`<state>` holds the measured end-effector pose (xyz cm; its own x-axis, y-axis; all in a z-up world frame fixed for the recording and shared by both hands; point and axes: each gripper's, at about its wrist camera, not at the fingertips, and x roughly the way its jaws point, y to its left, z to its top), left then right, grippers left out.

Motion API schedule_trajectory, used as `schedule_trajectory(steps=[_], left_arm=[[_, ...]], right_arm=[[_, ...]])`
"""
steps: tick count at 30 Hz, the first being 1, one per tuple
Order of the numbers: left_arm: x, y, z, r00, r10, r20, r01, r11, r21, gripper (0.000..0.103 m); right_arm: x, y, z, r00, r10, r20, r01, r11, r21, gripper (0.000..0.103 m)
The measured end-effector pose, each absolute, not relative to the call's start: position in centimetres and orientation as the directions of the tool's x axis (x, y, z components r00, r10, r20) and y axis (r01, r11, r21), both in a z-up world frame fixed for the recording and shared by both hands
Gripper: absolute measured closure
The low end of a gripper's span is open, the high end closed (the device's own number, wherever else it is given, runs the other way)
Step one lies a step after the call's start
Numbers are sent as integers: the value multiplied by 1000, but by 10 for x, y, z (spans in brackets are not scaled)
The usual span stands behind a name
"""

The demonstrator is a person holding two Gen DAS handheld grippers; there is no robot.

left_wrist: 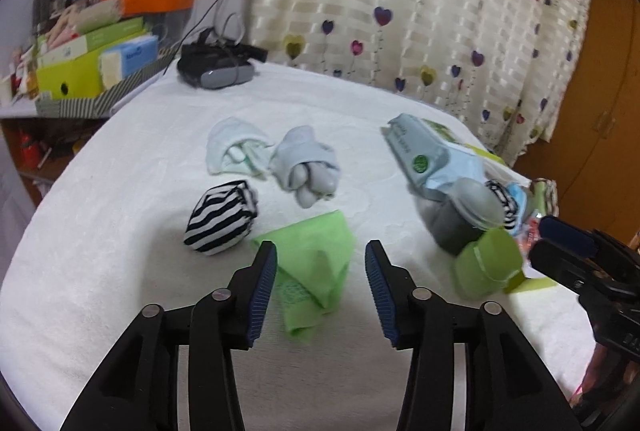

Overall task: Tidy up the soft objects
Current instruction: 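Withdraw both tools from the box toward the green cloth, then grasp the green cloth with the left tool while the right tool grasps the grey sock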

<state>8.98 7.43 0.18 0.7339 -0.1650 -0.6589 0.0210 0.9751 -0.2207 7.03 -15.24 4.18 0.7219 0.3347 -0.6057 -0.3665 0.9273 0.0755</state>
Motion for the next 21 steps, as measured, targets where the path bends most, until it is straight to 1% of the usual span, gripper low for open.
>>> schedule_trajectory(steps=[2, 5, 13, 18, 20, 21], left_arm=[[96, 76, -5, 720, -150, -678, 5, 977, -211, 54], [106, 77, -18, 686, -160, -709, 2, 976, -219, 54], [129, 73, -39, 630, -146, -762, -22, 978, -206, 54], [132, 68, -41, 633, -156, -758, -6, 978, -207, 55], [132, 68, -42, 638, -135, -758, -16, 982, -188, 66], [132, 69, -42, 639, -136, -757, -18, 981, -192, 76]], right_arm=[[73, -149, 41, 718, 335, -610, -370, 926, 73, 53], [76, -146, 39, 713, 336, -616, -375, 924, 70, 53], [90, -137, 35, 696, 339, -632, -390, 919, 63, 53], [98, -132, 33, 689, 338, -641, -393, 917, 61, 53], [102, -130, 32, 683, 337, -648, -393, 917, 62, 53], [104, -128, 31, 681, 335, -651, -393, 918, 62, 53]])
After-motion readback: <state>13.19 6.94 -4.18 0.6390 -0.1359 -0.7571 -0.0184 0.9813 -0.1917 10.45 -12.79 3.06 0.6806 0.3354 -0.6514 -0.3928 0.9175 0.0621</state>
